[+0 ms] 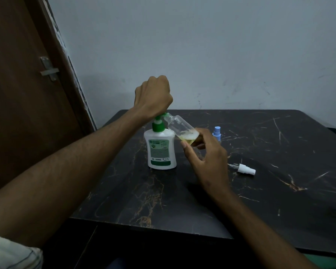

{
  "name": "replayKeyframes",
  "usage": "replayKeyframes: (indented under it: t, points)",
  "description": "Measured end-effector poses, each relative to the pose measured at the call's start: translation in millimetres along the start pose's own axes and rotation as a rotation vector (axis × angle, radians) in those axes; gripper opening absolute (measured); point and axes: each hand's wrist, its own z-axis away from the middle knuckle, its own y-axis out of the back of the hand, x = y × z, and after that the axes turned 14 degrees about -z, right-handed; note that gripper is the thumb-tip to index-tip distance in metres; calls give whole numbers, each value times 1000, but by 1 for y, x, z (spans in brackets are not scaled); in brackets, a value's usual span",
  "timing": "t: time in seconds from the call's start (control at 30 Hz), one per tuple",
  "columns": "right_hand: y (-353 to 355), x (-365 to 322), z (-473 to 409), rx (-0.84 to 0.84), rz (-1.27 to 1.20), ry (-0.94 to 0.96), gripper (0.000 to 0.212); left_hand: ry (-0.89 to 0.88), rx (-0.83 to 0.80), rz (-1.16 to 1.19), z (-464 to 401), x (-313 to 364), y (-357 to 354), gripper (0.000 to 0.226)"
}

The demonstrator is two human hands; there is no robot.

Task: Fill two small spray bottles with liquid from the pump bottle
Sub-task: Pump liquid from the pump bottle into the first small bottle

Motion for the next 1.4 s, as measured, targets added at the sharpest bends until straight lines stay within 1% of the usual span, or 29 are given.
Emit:
replayKeyframes:
  t: [0.23, 0.37, 0.47, 0.73, 0.93, 1.07, 1.23, 1.27, 1.33, 1.4]
  points:
    - [0, -1, 1, -6, 5, -11, 29, -10, -5, -20, -3, -2, 4, 9]
    - [0, 0, 0, -7, 0, -13, 35, 3, -15, -4, 0, 0, 1, 14]
    - [0, 0, 0, -6, 3, -11, 34, 5, -21, -28, 1, 0, 3, 10]
    - [0, -3, 0, -11, -18, -15, 40, 23, -11, -3, 4, 1, 1, 17]
    - [0, -5, 0, -10, -15, -14, 33, -13, -15, -25, 0, 1, 10, 11]
    - [0, -2, 0, -13, -8, -18, 33, 4, -18, -7, 5, 2, 4, 15]
    - [0, -2, 0, -20, 2, -30, 32, -6, -19, -41, 3, 1, 8, 25]
    - [0, -3, 0, -19, -3, -29, 31, -8, -19, -41, 2, 1, 9, 23]
    - [0, -3, 0, -17, -17, -16, 28, 5, -11, -20, 2, 1, 8, 13]
    - [0, -3, 0, -15, -21, -11, 28, 26, -1, 14, 5, 0, 5, 16]
